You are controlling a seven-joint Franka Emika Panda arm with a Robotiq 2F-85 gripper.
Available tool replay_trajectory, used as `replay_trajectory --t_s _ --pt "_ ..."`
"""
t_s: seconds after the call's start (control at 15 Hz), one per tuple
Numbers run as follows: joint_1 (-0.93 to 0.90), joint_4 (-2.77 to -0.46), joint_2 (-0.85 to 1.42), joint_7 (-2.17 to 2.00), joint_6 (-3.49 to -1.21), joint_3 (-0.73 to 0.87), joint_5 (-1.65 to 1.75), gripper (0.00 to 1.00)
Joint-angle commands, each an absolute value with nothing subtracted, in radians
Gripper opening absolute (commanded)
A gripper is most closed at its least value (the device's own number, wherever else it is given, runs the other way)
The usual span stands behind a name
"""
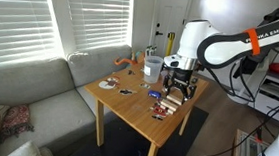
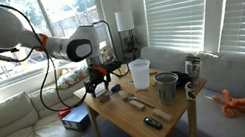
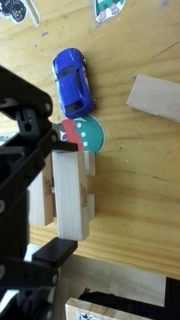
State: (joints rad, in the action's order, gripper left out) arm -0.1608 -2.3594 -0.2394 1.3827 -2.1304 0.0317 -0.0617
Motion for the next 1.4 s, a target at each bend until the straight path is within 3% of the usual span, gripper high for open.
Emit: replay_trajectory --t_s 0.0,1.33 --pt "-0.155 -2.335 -0.215 1.406 -2.143 0.021 -0.091 0.6" --pt "-0.151 -2.324 -0.189 1.404 -2.144 0.015 -0.094 0.6"
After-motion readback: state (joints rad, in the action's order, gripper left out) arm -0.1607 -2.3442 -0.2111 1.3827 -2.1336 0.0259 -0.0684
